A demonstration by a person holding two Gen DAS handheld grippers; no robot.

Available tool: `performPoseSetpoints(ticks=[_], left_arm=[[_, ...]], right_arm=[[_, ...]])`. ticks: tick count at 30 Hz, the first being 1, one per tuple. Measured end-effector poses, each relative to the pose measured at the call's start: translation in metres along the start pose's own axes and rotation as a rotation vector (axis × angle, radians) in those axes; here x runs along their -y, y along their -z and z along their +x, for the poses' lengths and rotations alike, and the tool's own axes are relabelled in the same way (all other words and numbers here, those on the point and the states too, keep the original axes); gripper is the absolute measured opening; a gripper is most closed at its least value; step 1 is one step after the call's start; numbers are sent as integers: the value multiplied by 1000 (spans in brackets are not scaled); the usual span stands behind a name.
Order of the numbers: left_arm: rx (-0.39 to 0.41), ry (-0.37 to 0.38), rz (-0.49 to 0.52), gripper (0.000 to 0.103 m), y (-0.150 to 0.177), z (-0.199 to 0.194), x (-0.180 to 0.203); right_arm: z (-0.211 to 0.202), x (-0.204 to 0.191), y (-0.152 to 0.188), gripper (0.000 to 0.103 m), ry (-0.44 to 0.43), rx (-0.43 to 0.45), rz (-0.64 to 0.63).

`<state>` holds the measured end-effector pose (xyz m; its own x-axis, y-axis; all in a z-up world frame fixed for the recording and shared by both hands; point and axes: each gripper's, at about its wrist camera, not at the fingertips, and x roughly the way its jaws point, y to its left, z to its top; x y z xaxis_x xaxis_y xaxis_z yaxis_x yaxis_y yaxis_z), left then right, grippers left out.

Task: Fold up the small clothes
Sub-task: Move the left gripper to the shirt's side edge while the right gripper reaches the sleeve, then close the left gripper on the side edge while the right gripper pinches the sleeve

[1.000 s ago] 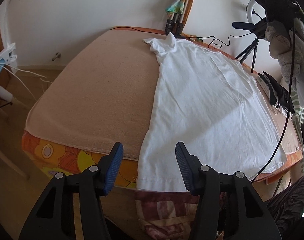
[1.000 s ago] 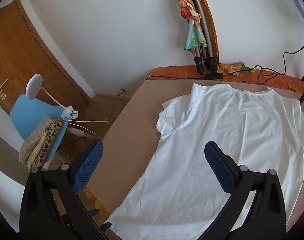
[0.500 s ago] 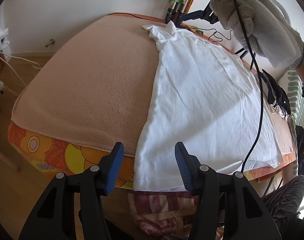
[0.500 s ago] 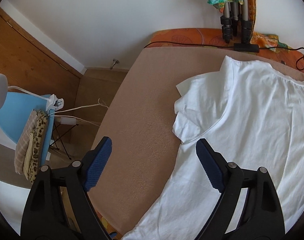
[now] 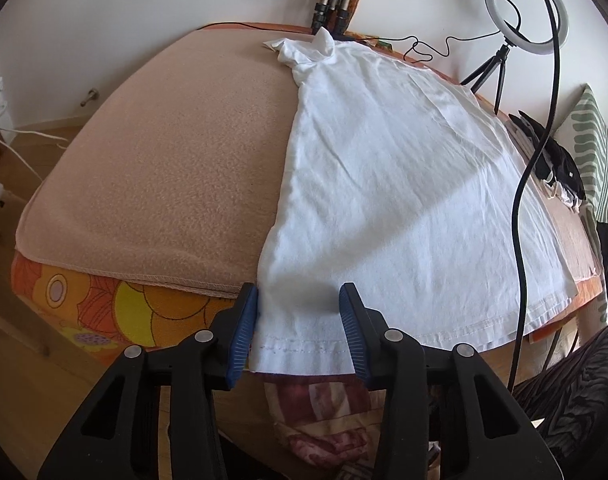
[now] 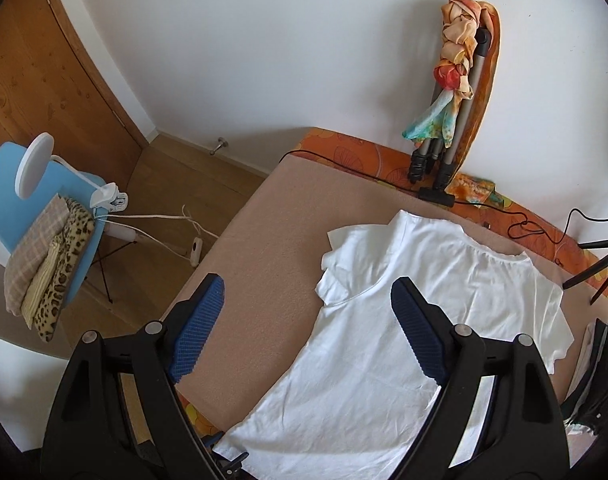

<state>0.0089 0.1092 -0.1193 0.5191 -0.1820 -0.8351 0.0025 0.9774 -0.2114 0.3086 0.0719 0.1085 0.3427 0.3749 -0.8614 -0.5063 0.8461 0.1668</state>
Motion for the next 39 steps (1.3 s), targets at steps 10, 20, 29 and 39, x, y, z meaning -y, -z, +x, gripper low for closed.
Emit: performPoseSetpoints(ticks=[10,20,29,39], left_arm=[[1,166,-130,7,-8,6,-19],[-2,272,-203,5,-10,7,-28],[7,310,-197,4,-14,6,-23],[73,321,-102,3,-19,-12,4]], right_arm=[[138,23,-7,82,-46,-101,103],[245,33,-17,67,-26,-158,186],[279,28,-18,54,100,-207,109],[238,61,-21,4,120,-151,128]])
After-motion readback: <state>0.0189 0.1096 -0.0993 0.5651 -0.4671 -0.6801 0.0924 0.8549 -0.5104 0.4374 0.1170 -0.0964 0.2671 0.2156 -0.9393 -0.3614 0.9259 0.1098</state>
